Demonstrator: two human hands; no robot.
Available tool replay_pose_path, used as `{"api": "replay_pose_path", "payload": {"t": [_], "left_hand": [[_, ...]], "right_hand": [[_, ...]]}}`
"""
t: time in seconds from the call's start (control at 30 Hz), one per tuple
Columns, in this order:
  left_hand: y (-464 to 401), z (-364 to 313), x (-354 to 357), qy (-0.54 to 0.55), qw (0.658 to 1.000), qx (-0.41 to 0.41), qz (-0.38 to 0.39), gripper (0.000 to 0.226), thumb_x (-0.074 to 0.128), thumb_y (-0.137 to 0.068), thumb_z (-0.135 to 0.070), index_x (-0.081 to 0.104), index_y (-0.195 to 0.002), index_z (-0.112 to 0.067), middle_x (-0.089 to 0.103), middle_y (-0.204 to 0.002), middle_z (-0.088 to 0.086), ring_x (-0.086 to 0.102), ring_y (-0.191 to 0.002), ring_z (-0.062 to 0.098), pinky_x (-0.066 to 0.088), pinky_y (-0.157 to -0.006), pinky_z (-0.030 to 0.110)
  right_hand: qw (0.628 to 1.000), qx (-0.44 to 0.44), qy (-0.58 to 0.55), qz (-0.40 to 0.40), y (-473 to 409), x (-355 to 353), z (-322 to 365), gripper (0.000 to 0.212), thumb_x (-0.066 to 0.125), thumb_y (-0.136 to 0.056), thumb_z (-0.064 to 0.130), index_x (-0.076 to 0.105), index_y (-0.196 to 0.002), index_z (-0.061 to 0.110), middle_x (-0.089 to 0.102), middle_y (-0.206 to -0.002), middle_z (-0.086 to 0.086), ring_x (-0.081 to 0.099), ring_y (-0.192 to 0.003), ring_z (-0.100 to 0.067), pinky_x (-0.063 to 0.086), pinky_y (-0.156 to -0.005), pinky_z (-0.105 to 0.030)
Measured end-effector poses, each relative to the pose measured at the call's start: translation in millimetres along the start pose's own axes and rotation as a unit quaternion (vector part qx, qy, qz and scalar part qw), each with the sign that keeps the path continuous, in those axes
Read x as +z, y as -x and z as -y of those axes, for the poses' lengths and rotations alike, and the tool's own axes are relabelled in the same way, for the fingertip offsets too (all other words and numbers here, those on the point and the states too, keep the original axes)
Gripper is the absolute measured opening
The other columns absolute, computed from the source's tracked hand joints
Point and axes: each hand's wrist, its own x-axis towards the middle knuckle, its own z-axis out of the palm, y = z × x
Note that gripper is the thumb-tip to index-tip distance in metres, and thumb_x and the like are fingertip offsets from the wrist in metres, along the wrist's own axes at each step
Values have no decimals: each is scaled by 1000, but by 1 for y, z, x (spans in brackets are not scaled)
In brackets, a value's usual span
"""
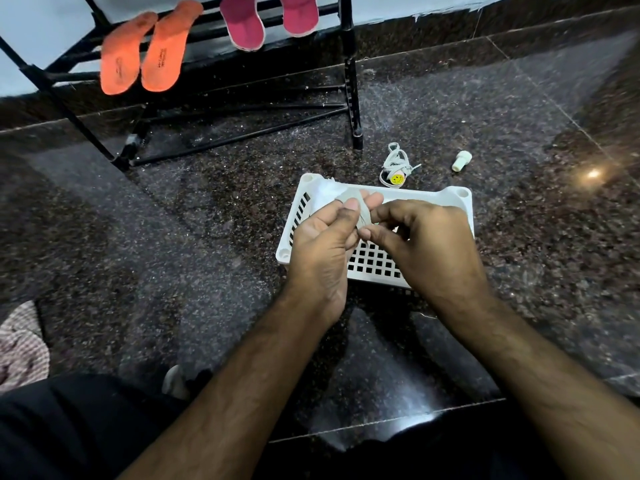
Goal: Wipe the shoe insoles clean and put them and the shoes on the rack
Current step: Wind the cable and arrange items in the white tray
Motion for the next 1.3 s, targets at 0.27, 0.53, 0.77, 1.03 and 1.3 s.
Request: {"api": "replay_pose_path", "payload": {"t": [0.27, 0.53, 0.77, 1.03, 1.3], "left_hand": [[-2, 0, 2, 30, 996, -65, 52, 43, 47, -104, -17, 47, -140, 7, 61, -136, 23, 56, -131, 35, 40, -115, 51], [3, -9, 5, -75, 997, -13, -34, 27, 62, -99, -27, 66, -92, -1, 71, -81, 8, 75, -88, 19, 59, -51, 34], [1, -12, -10, -188, 977, 59, -82, 28, 77, -88, -26, 73, -94, 1, 78, -83, 10, 77, -72, 21, 53, -39, 27], [-9, 8, -15, -276, 956, 100, -16, 21, 73, -92, -18, 72, -110, -8, 77, -95, 5, 74, -88, 17, 60, -60, 32], [3, 52, 5, -417, 900, 106, 75, 48, 71, -93, -16, 57, -139, -13, 66, -129, -2, 63, -113, 2, 54, -97, 23]], "right_hand": [[994, 101, 31, -32, -2, -6, 1, 19, 66, -79, 48, 71, -88, 32, 68, -66, 14, 63, -61, -8, 55, -62, -35], [987, 141, 74, -10, -2, -11, 13, 19, 63, -78, 49, 68, -81, 30, 67, -67, 13, 64, -70, -10, 52, -67, -31], [982, 142, 116, -37, -5, -8, 9, 23, 63, -84, 49, 71, -91, 30, 69, -75, 9, 65, -75, -16, 49, -69, -30], [977, 203, -33, 59, -20, -53, -42, 15, 77, -78, 31, 73, -74, 17, 72, -67, 2, 59, -59, -8, 49, -68, -29], [949, 248, 56, 189, -18, -49, -48, 15, 77, -79, 24, 73, -70, 13, 73, -73, -4, 66, -71, -19, 54, -71, -33]]}}
